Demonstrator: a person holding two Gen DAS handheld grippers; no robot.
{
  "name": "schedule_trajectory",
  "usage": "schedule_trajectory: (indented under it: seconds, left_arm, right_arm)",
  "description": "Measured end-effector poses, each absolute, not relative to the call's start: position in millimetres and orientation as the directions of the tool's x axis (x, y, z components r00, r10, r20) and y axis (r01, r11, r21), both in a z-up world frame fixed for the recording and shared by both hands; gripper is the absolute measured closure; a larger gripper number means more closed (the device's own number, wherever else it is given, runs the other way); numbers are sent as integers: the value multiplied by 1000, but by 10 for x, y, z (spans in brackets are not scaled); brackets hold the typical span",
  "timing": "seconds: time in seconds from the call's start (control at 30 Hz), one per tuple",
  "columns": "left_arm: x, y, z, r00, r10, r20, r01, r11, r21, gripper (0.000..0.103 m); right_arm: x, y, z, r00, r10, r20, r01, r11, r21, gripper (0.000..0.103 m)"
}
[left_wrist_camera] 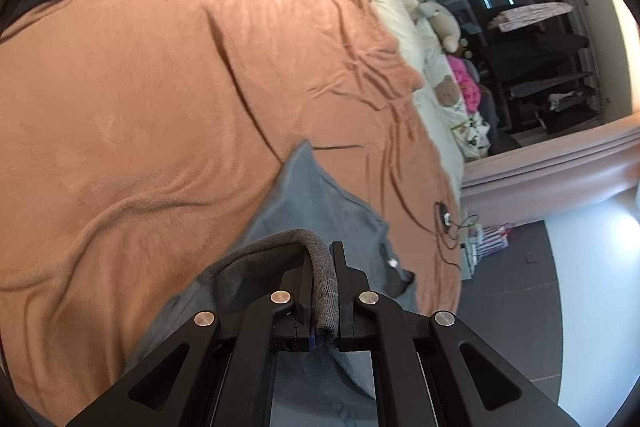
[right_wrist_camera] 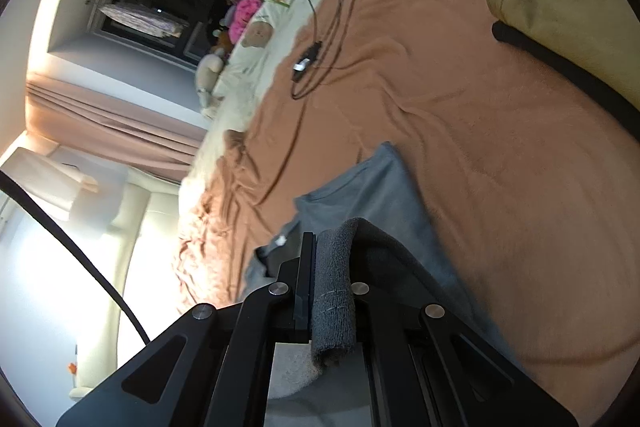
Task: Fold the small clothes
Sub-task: 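Carry the held hem over the shirt body toward the collar with both grippers, then open both grippers and release the hem onto the shirt body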
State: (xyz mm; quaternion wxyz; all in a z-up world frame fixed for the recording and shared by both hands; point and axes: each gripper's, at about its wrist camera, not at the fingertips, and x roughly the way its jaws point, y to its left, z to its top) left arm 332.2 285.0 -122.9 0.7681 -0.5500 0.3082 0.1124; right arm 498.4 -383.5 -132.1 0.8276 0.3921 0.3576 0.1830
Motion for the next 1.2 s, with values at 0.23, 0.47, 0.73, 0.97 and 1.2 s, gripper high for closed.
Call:
schedule_trajectory:
  seconds: [0.23,0.47,0.73,0.97,1.2]
  left_arm:
    - [3553,2906,-1520,743,-178,-645,-558,367,-744,98]
    - [3725,2971,-1708,688,-177,-704,-604,398,-690,98]
    - [3670,2960,-1654,670,-163,-724,-606,444,-660,35]
    - [3452,2877,-1297,686,-127,-717,-572,514,-639,25]
    - [3142,2712,-939,710,-102,-697,-521,590,-617,20]
  right_arm:
    - [5165,-3759,-1313,652,557,-514,30,659,752,103]
    - [5244,-3700,-1303,631,522,-575,79,694,716,103]
    - [5114,-3662,-1098,611,540,-579,66,694,717,75]
    - [4578,-3812,-492,694,519,-500,-27,712,701,25]
    - [3935,-3997,-207,691,507,-516,-74,759,647,25]
